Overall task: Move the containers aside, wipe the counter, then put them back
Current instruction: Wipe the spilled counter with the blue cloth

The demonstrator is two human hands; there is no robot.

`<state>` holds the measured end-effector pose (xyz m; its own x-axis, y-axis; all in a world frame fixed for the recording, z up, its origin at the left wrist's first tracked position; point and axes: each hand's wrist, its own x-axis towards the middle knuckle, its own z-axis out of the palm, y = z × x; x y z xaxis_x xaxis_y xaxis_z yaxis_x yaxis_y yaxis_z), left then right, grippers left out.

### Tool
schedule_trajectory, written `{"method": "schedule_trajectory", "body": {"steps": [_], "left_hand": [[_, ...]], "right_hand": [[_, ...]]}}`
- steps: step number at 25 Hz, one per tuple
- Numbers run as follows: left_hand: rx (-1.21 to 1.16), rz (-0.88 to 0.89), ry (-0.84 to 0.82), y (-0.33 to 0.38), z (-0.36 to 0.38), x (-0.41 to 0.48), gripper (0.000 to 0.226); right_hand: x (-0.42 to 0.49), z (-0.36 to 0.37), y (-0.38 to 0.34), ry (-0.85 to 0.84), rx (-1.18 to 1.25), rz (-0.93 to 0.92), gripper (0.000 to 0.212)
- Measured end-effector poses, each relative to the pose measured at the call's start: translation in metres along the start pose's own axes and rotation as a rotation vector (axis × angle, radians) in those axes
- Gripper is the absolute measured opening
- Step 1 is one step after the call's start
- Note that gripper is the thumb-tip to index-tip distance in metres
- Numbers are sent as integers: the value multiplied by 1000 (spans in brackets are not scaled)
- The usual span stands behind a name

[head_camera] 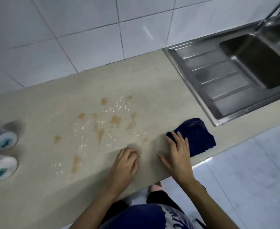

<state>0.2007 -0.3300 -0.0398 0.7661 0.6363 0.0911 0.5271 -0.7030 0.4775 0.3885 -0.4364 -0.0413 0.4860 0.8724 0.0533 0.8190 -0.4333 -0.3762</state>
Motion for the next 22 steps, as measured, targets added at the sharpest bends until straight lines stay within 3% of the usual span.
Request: {"method": "schedule_trajectory", "body": {"steps": [3,5,9,11,14,19,22], "left_hand": [[-15,-7,-5,23,11,11,26],[-22,-12,-13,33,15,13,25],[-20,-105,11,26,13,7,30],[-19,-166,22,19,8,-4,33],[-35,-258,43,9,-2,-22,32],[-49,-401,141,-10,-34,-72,27],[-49,-452,214,-32,-58,-99,27]], "right_hand": [[11,-6,48,-66,-195,135,97],[17,-6,69,-152,-233,151,103],[24,-1,70,-201,-257,74,74],[32,1,61,-211,-275,23,69],[49,15,32,-239,-300,-149,67],[53,62,-92,-300,-262,-453,67],[54,79,-127,-315,-253,-470,65]]}}
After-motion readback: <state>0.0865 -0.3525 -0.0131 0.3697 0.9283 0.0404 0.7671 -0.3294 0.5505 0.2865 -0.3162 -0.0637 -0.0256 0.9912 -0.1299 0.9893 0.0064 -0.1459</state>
